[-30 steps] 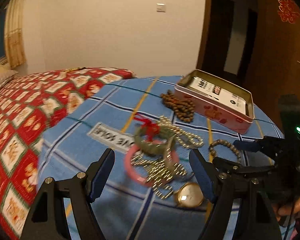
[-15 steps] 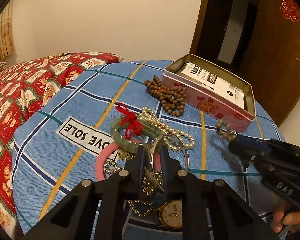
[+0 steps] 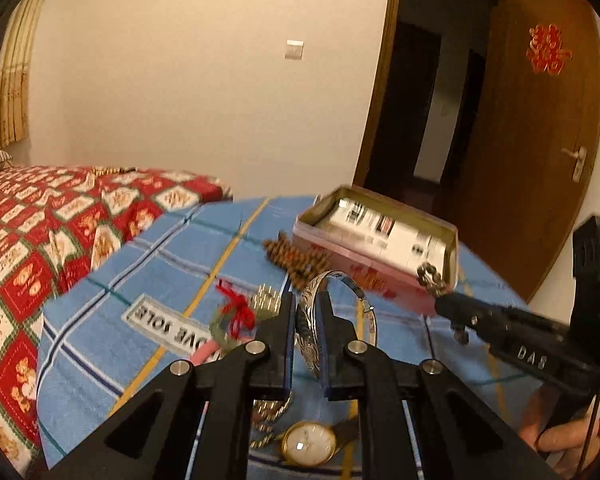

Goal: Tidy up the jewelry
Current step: 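Carry the grey bracelet and silver bangle with both tools over the pink tin, then open both tools to drop the bracelet and bangle into the tin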

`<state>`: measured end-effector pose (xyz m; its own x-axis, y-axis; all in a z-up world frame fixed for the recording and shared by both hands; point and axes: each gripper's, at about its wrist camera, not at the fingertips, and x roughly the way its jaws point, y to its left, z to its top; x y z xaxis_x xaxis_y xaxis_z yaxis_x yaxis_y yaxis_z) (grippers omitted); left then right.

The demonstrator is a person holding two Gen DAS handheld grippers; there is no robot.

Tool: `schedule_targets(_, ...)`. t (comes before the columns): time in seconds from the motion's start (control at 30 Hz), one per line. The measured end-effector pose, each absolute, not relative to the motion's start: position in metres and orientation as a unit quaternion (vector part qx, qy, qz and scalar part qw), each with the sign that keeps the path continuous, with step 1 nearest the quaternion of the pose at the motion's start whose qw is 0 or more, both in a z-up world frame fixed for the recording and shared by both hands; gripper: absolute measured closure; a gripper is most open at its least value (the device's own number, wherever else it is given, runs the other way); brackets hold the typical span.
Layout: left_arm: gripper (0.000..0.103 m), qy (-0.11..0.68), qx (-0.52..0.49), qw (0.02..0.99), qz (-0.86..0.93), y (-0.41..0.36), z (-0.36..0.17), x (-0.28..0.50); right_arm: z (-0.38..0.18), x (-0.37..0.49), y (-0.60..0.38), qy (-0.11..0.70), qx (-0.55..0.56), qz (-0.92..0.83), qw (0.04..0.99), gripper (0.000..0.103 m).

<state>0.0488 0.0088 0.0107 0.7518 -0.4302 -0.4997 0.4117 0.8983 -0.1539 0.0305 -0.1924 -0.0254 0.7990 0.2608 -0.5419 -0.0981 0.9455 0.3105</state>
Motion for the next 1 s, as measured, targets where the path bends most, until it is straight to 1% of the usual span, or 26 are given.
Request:
schedule_targets(0.17,0.094,0.252,-0.042,0.936,-0.241,-0.007,0.027,0.068,-0.005,0.028,-0.207,0.262,0.128,0.066,0.954,0.082)
schedule_targets(0.3,0.094,0.25,-0.056,0.932,-0.256,-0.032,0.031,0.093,0.011,0.053,-0.235,0.245,0.132,0.029,0.96,0.082)
schedule_targets(0.47,0.094,0.269,-0.048,0.926,-0.262,-0.08,0.02,0.129,-0.001,0.094,-0.258,0.262,0.137,-0.016,0.955,0.082)
schedule_targets(0.67,0.094,0.3,-0.029,0.916,-0.264,-0.124,0.006,0.161,-0.009,0.112,-0.265,0.266,0.129,-0.037,0.955,0.082)
schedule_targets(1.0,0.093,0.35,0.006,0.911,-0.219,-0.144,-0.024,0.181,-0.025,0.12,-0.272,0.296,0.12,-0.03,0.947,0.082)
